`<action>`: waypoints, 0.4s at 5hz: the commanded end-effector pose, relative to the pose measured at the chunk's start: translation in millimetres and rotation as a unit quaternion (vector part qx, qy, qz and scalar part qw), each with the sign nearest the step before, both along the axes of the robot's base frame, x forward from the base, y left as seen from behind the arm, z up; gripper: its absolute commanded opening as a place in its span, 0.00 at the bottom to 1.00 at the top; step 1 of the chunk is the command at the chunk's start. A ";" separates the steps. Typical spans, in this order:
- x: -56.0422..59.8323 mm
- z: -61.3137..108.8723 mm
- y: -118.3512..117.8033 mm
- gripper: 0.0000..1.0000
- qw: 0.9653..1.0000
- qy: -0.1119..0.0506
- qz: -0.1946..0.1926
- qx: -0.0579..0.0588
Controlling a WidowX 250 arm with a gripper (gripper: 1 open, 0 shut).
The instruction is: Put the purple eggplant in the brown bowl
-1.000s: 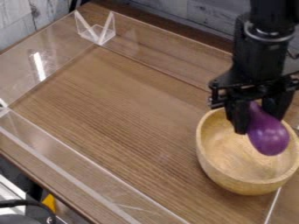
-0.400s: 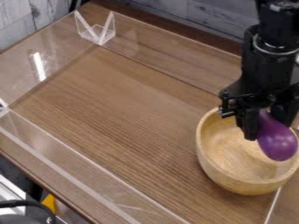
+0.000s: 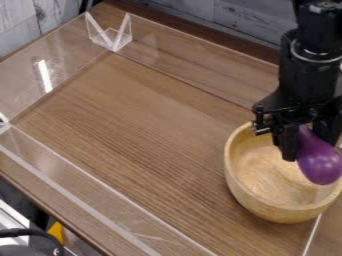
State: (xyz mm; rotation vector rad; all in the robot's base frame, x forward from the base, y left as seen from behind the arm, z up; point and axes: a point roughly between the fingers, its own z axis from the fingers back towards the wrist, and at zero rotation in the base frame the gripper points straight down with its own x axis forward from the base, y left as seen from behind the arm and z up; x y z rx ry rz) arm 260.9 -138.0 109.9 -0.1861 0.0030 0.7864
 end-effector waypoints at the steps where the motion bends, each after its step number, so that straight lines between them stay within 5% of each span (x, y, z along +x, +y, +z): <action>1: 8.8 14.6 -1.2 0.00 1.000 -0.023 0.003 -0.017; 2: 4.0 11.6 1.8 0.00 1.000 -0.024 0.005 -0.012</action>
